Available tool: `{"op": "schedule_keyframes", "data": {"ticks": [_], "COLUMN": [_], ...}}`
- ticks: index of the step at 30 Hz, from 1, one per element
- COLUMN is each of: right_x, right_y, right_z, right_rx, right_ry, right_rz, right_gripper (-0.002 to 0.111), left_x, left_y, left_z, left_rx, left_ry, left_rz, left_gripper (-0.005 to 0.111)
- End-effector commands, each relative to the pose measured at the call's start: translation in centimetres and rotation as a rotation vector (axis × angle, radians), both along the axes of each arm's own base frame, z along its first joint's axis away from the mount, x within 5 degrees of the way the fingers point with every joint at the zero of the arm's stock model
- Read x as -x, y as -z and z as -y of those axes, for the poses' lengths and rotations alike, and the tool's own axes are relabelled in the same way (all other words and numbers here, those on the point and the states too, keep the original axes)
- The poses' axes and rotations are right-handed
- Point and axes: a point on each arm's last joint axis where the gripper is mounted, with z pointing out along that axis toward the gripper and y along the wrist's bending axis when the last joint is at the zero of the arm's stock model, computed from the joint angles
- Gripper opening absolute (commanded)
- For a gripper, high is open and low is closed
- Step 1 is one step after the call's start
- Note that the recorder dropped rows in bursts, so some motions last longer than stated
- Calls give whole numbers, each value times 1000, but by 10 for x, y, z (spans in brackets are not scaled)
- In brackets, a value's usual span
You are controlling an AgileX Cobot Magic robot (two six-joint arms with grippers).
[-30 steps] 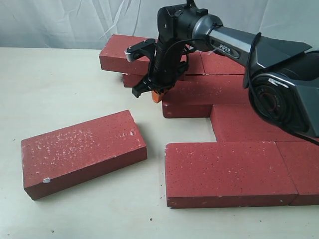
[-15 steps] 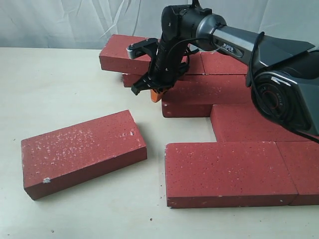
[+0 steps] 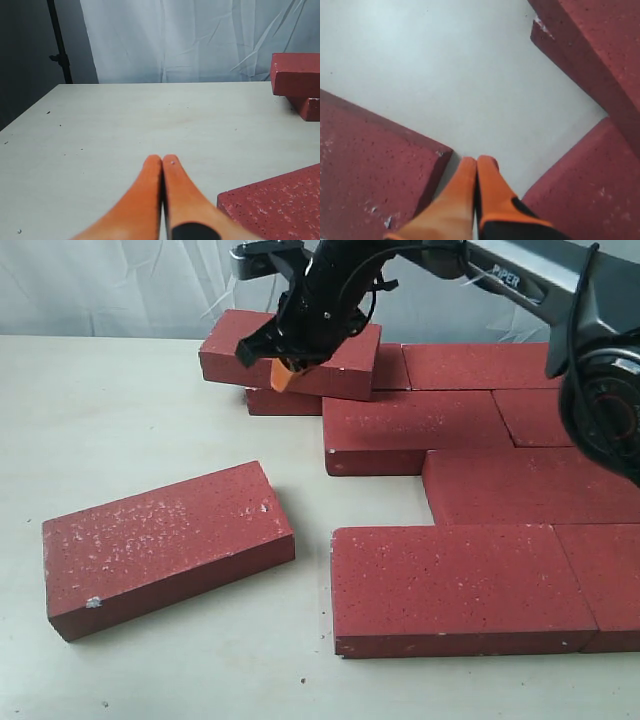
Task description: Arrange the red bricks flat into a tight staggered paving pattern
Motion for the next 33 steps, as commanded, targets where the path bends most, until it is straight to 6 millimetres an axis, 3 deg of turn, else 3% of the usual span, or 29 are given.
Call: {"op": "schedule_keyframes", "data": {"ticks": [1,5,9,18,33], "right_x": [24,56,84,123,163], "right_y": [-34,-48,-39,-37,-26], "right_z": [25,47,64,105,130], "right_rx": [100,133,167,157,155], "right_ry": [16,32,34,90,98], "right_rz": [32,41,-1,144,211], "right_gripper": [-1,-1,-1,-1,-1], "left_x": [0,0,0,0,0], "left_y": [1,1,1,1,0], "left_z": [0,0,0,0,0], "left_rx": [-2,-2,-2,-2,-15], "left_ry": [3,3,3,3,2], "left_rz": [5,5,5,5,12], "left_gripper": [0,0,0,0,0]}}
